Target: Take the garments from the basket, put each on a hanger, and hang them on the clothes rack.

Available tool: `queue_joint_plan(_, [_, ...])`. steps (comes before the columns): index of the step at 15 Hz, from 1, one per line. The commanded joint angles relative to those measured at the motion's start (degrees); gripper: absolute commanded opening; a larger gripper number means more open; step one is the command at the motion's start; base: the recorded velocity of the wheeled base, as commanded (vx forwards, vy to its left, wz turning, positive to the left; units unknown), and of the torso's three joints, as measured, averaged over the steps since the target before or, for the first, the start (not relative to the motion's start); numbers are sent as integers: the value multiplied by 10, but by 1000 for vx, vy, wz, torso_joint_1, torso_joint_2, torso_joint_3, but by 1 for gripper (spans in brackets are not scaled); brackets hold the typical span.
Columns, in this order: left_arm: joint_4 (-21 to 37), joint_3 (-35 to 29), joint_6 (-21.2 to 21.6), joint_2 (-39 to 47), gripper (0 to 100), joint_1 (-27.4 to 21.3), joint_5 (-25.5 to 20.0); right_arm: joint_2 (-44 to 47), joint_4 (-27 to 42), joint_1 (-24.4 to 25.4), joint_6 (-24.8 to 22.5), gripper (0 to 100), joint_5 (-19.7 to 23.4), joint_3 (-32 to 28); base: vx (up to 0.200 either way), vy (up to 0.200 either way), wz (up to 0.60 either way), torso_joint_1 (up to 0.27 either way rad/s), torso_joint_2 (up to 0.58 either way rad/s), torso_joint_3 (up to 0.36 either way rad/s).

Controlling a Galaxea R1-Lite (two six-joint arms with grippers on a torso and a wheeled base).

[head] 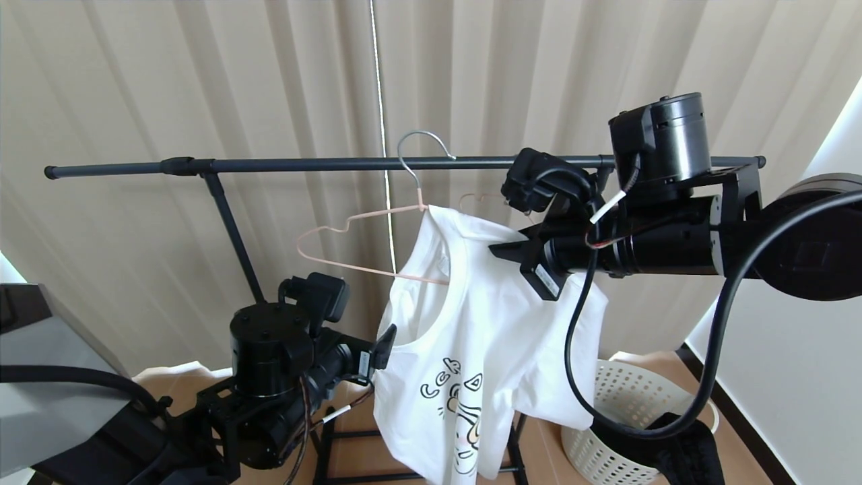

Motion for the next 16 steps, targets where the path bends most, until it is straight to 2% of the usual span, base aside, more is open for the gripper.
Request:
queue_joint_plan(1, [0,-4,-1,14,100,-4,1,-13,0,2,0,0,0,9,0,0,0,0,0,0])
queue_joint_plan(13, [-14,-6,-1,40,100,-5,15,-46,0,16,0,0,0,19,0,0,0,0,0,0])
queue_joint_plan(14, [-14,-6,-1,39,0,-5,15,-48,0,15,1,0,0,21,0,0,0,0,0,0])
queue_joint_plan(16, [-18,-4,-1,39,0,-5,15,-48,0,14,1,0,0,25,0,0,0,0,0,0])
